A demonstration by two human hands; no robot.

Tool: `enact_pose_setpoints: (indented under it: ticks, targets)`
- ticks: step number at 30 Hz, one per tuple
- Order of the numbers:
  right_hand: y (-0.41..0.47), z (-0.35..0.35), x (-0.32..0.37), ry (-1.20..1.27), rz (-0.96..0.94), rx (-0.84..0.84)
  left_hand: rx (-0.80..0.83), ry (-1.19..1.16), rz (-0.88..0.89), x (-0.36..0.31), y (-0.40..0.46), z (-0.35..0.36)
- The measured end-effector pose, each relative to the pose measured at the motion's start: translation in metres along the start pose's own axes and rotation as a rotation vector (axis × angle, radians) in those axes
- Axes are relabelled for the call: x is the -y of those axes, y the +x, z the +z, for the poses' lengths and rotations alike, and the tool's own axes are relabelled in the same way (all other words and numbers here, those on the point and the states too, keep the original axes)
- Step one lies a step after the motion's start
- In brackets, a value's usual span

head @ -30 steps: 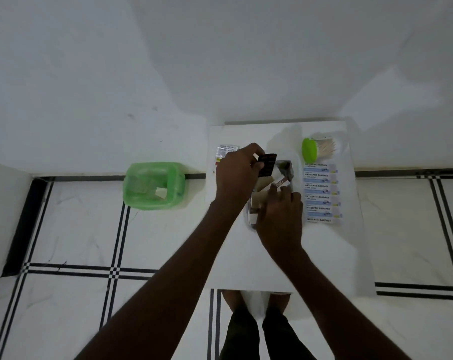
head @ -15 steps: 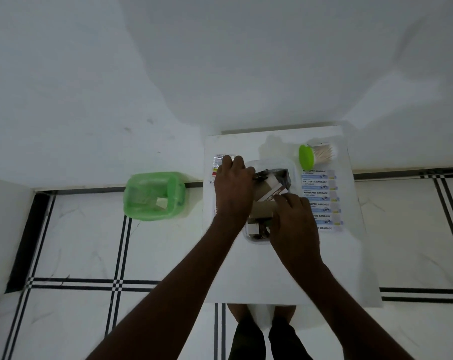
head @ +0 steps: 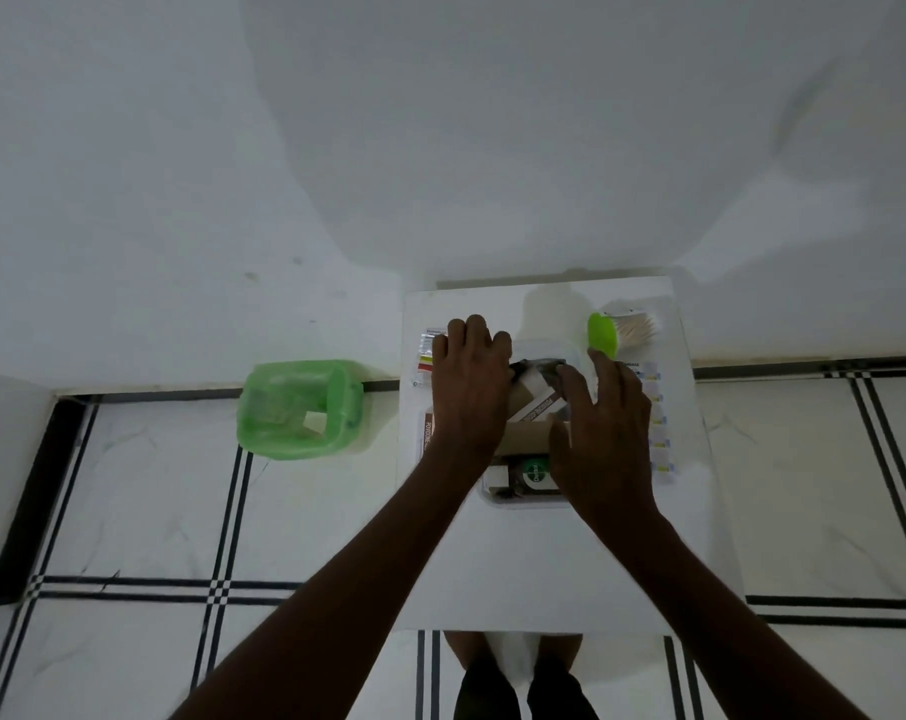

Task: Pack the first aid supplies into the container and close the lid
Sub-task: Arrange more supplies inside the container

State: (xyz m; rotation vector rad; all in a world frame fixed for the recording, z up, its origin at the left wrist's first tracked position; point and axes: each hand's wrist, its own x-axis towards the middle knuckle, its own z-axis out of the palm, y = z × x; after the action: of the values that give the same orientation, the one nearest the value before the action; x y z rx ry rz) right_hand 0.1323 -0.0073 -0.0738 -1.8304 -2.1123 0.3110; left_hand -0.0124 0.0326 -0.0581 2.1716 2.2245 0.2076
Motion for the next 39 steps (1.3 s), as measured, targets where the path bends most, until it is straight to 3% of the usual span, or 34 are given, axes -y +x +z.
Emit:
enact_pose_setpoints:
  ticks: [4, 7, 10, 14, 20, 26, 31, 35, 39]
  targets:
    - [0.023, -0.011, -0.008, 0.057, -0.022, -0.094, -0.09, -0.207, -0.017, -0.005, -0.006, 0.003]
    - [0.058, -0.018, -0.03, 0.01, -0.009, -0.063, -0.03, -0.274, 0.037, -0.013, -0.01, 0.004]
    - [0.096, -0.015, -0.058, -0.196, -0.018, 0.179, 0.004, -0.294, 0.048, -0.018, -0.01, 0.006]
    - [0.126, -0.003, -0.081, -0.194, 0.001, 0.445, 0.023, -0.347, 0.031, -0.028, -0.005, 0.009]
    - [0.135, -0.014, -0.085, -0.072, -0.016, 0.364, -0.011, -0.404, -0.001, -0.025, -0.008, 0.003]
    - [0.118, -0.063, -0.046, 0.056, -0.165, 0.065, -0.137, -0.442, -0.136, 0.01, -0.025, -0.008]
    - [0.075, -0.051, 0.003, 0.098, -0.319, 0.228, -0.116, -0.409, -0.245, 0.036, -0.057, 0.005]
    - [0.056, -0.025, 0.013, 0.036, -0.299, 0.379, -0.072, -0.399, -0.286, 0.049, -0.08, 0.02]
    - [0.051, -0.012, 0.013, -0.011, -0.262, 0.408, 0.028, -0.364, -0.33, 0.058, -0.094, 0.039]
